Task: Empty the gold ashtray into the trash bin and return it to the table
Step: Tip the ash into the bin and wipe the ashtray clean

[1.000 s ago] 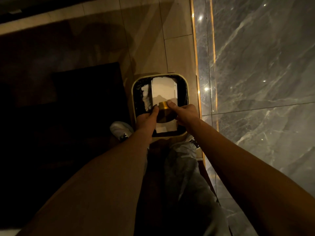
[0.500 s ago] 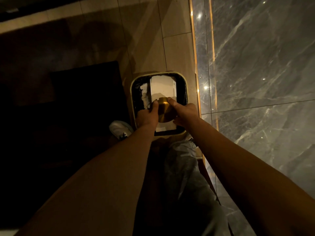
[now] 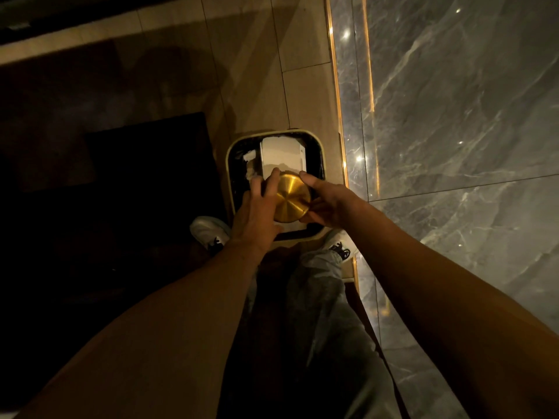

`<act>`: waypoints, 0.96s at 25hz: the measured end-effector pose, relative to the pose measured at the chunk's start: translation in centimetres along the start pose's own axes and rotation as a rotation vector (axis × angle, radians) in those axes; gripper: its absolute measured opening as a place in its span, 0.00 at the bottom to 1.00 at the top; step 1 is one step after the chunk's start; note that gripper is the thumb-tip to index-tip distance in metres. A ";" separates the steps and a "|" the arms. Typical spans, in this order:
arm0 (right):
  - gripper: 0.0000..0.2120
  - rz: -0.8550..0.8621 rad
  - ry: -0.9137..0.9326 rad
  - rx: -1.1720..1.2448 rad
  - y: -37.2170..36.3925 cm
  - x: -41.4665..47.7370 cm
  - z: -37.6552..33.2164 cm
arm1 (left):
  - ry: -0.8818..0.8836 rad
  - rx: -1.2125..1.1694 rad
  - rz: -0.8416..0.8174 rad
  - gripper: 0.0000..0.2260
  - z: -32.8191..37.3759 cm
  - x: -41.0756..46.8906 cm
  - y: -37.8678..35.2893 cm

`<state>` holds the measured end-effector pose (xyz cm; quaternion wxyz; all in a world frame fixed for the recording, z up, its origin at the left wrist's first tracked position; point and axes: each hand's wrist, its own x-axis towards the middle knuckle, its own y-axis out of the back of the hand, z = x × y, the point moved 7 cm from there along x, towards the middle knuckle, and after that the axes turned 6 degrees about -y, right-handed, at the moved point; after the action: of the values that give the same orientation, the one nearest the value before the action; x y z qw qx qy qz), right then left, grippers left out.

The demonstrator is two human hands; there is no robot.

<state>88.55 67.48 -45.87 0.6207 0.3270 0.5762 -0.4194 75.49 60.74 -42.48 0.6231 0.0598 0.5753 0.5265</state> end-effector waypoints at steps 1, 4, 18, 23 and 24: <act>0.35 -0.014 -0.005 -0.038 0.0 -0.2 -0.1 | -0.017 0.045 0.010 0.53 0.1 0.1 0.1; 0.35 -0.023 0.011 -0.134 0.4 -0.6 -0.2 | -0.073 0.118 0.036 0.49 0.4 0.5 0.5; 0.41 0.333 1.386 -1.546 -1.5 -5.4 -0.6 | -0.029 -0.087 0.001 0.50 0.7 0.5 1.0; 0.37 0.335 1.361 -2.051 -1.4 -2.7 2.3 | 0.000 -0.130 -0.050 0.50 0.2 0.5 0.7; 0.36 0.333 1.398 -2.027 -1.6 -3.0 2.1 | 0.021 -0.124 -0.068 0.51 0.0 0.4 0.6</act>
<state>88.10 65.36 -42.53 0.1990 -0.0773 0.7986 0.5627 75.06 61.27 -42.35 0.6369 -0.0039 0.5499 0.5403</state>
